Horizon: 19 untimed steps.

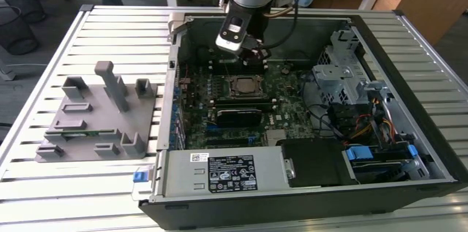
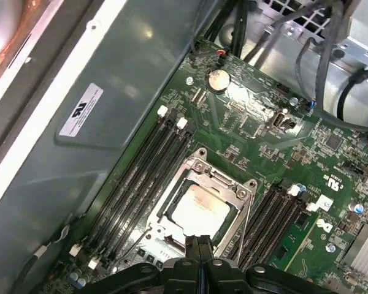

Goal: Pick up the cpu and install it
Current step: 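Install the first cpu locking lever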

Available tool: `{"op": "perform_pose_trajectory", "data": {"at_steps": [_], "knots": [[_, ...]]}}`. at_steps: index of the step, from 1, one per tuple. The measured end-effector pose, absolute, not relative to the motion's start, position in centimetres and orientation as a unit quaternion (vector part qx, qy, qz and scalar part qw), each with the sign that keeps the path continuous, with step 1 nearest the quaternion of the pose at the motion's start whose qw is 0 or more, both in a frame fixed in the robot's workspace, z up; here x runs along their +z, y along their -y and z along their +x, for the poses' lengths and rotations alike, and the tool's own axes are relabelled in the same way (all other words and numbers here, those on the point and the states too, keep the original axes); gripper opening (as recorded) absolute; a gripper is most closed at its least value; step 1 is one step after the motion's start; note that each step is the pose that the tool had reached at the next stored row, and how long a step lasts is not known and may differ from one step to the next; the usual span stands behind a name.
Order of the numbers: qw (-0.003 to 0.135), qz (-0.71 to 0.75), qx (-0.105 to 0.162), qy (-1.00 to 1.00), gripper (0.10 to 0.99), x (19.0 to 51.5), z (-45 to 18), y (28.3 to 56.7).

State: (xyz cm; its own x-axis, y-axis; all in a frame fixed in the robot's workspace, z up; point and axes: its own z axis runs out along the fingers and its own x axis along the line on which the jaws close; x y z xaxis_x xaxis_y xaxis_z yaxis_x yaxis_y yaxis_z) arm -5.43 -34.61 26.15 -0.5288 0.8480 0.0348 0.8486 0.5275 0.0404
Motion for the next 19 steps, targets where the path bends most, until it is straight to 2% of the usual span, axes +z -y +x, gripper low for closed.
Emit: {"op": "perform_pose_trajectory", "data": {"at_steps": [19], "knots": [[0.007, -0.435, -0.026, 0.9, 0.106, 26.15, -5.43, 34.61]]}}
